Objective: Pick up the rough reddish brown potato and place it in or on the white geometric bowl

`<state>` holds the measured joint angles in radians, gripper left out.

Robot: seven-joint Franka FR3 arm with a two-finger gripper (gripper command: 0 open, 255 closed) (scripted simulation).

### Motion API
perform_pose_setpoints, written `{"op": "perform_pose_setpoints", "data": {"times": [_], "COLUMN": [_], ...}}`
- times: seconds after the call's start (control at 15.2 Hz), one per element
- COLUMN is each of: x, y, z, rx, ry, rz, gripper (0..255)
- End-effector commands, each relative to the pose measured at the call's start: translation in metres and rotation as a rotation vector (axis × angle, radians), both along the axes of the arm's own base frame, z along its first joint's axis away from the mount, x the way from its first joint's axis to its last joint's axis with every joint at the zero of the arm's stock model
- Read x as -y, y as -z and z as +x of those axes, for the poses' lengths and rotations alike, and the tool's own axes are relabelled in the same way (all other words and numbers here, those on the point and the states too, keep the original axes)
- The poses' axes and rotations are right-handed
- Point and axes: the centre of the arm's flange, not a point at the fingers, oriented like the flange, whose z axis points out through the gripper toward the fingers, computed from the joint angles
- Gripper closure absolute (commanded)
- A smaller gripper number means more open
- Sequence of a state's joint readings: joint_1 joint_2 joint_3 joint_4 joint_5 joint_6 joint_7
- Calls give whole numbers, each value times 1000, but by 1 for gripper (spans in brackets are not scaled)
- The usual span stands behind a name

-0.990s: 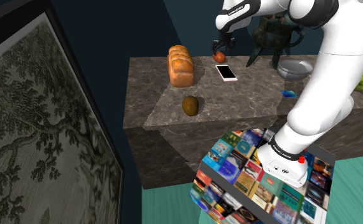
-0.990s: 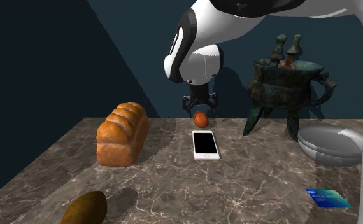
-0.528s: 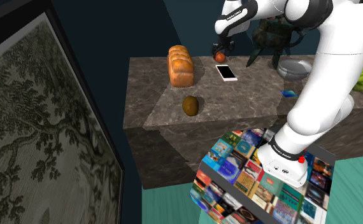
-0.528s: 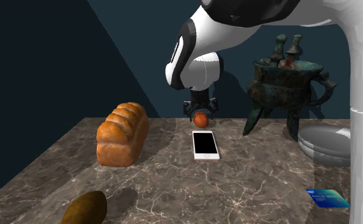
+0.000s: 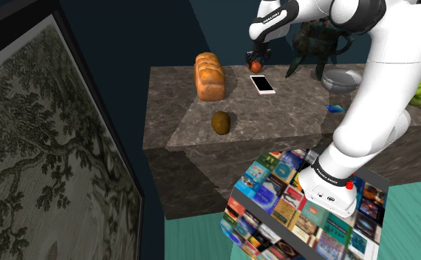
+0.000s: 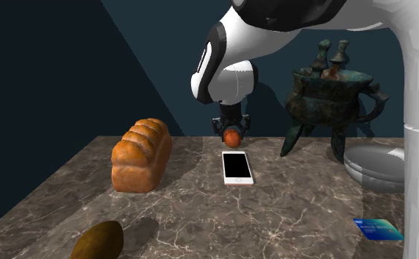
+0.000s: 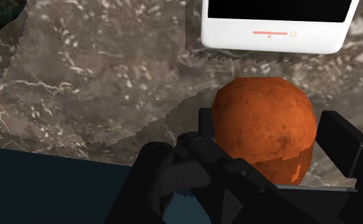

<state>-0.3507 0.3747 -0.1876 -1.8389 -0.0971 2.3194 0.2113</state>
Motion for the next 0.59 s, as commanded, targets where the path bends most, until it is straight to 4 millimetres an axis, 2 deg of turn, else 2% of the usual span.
{"op": "perform_pose_setpoints", "data": {"times": [0.0, 0.33, 0.53], "x": [0, 0, 0], "y": [0, 0, -16], "z": [0, 0, 0], "rx": [0, 0, 0], "ry": [0, 0, 0], "rz": [0, 0, 0], "gripper": [255, 255, 255]}}
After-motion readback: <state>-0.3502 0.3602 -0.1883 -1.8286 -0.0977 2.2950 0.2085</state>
